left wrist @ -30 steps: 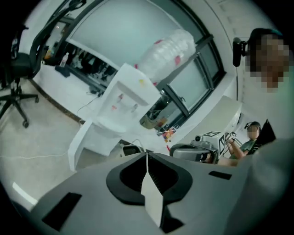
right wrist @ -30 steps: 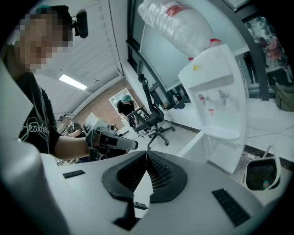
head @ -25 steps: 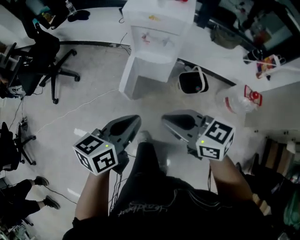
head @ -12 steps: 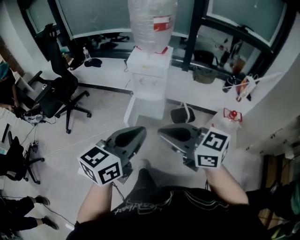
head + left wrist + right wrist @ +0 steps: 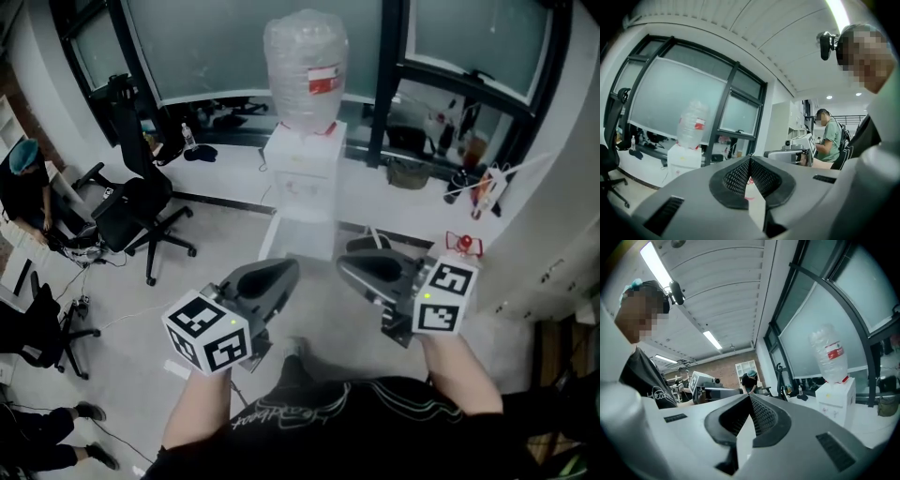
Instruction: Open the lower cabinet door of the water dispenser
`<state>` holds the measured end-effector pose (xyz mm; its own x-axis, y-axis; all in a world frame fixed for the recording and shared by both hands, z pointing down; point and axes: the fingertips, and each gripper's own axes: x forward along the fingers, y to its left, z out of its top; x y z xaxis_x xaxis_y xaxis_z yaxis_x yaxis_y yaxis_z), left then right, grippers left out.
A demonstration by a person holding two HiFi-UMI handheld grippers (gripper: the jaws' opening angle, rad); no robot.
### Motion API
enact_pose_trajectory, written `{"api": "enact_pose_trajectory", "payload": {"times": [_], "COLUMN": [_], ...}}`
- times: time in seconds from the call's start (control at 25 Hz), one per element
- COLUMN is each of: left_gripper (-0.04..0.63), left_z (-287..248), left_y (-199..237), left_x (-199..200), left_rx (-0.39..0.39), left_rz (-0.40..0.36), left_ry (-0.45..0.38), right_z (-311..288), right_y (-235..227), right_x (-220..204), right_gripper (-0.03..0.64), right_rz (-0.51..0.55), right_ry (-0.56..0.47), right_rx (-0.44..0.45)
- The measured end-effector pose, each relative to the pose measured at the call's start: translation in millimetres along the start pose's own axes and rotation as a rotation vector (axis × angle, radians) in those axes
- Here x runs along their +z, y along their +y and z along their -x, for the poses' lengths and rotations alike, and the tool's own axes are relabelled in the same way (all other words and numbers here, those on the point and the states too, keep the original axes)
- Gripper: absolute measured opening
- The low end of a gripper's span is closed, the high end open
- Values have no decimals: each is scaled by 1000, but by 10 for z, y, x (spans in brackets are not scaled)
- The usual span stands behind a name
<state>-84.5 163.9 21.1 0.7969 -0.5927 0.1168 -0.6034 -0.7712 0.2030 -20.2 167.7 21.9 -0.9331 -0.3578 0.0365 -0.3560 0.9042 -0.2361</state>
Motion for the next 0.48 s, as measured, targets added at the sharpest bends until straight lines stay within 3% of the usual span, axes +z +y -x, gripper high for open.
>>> {"api": "enact_pose_trajectory", "payload": {"times": [0.48], "left_gripper": [0], "left_z": [-19], "left_y": [-146], "left_x": [97], "left_rx": [7], "left_rz": [-21], "left_ry": [-13], "right_z": [72], "right_y": [83], "right_x": [79], "right_gripper": [14], "right_rz": [49], "right_ry": [-9], "right_rx": [5]}}
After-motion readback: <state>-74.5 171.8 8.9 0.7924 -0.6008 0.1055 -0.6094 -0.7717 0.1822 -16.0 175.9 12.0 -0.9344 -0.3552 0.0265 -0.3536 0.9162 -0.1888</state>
